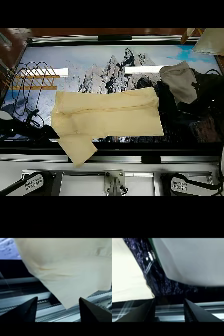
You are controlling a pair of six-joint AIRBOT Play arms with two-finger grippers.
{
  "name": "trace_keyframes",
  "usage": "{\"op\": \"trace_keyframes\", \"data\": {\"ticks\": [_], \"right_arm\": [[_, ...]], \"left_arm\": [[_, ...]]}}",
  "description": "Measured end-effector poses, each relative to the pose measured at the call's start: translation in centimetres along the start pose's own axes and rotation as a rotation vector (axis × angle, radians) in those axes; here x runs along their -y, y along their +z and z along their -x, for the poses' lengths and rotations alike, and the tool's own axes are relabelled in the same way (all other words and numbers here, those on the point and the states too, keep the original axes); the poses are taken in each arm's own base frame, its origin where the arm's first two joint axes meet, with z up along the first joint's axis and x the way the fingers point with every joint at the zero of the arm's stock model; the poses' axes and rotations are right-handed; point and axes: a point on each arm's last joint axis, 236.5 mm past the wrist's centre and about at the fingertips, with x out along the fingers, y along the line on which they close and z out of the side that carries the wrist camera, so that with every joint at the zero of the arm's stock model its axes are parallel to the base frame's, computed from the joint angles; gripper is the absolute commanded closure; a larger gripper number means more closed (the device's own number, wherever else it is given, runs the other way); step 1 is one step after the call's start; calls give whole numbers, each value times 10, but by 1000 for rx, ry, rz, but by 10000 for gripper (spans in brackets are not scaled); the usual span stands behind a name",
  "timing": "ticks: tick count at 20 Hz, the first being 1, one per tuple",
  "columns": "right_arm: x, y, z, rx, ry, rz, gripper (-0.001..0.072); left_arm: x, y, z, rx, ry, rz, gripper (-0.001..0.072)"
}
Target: Fold the shirts.
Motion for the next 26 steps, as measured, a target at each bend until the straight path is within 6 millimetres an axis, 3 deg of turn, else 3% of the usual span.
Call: {"op": "trace_keyframes", "data": {"ticks": [4,7,9,10,11,13,14,15,16,21,26], "right_arm": [[2,-1,5,38,39,-31,237],[-2,2,6,60,67,-40,237],[-4,4,7,70,75,-43,236],[-4,4,7,72,78,-44,236],[-4,4,7,74,80,-44,237],[-5,5,7,78,83,-46,236],[-5,5,7,77,84,-46,233],[-5,3,5,68,85,-47,68],[-6,-2,1,49,89,-44,34],[-29,-44,-43,-91,207,-20,35],[-40,-59,-73,-108,260,-60,71]], "left_arm": [[-10,-22,-24,-3,2,33,121],[-11,-23,-37,20,2,50,122],[-4,-19,-43,43,-19,55,204],[-1,-14,-45,65,-25,53,212],[3,-12,-48,76,-28,46,282],[6,-7,-54,94,-16,25,591],[6,-6,-56,99,-4,11,676],[8,-7,-58,95,-5,4,677],[11,-7,-59,95,-7,-3,677],[20,-21,-62,36,-30,-60,677],[24,-26,-60,25,-38,-86,677]]}}
